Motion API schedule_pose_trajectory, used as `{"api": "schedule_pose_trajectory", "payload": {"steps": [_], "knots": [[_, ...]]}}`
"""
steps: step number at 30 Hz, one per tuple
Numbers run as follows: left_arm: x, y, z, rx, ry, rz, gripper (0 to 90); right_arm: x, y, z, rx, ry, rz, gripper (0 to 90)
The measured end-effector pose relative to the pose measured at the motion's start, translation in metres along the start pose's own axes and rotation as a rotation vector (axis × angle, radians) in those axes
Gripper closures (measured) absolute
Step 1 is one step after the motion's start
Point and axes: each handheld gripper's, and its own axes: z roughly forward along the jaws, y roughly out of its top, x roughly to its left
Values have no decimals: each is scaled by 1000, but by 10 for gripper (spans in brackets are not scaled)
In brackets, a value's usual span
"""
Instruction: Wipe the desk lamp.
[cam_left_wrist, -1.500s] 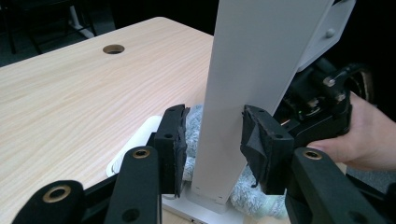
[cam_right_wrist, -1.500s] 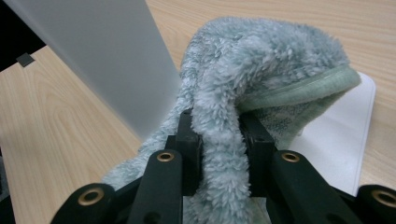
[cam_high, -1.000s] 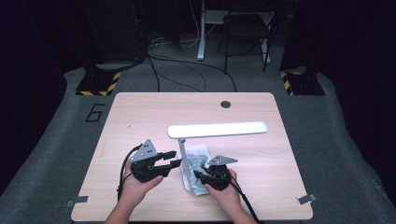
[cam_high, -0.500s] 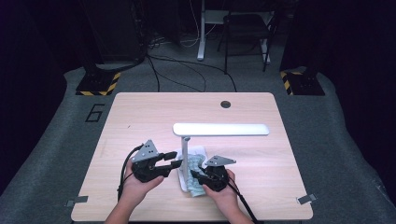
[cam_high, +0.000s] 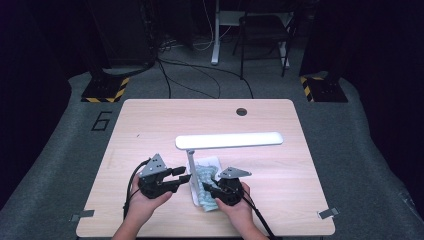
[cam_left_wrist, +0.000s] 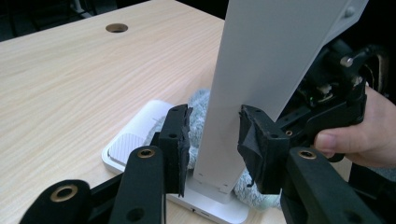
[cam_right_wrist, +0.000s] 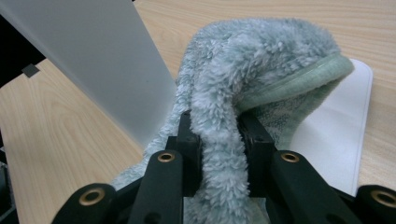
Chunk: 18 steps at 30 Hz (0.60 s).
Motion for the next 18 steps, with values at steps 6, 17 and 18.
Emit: {"api": "schedule_pose_trajectory", "payload": {"steps": [6,17,18], "knots": [[-1,-8,2,22,-23,-7,638,0,1,-1,-4,5,-10,731],[-1,-21,9,40,-24,-13,644,6,11,-9,-25,38,7,736],[-2,-22,10,48,-29,-22,644,6,12,-10,-30,32,5,738]]}}
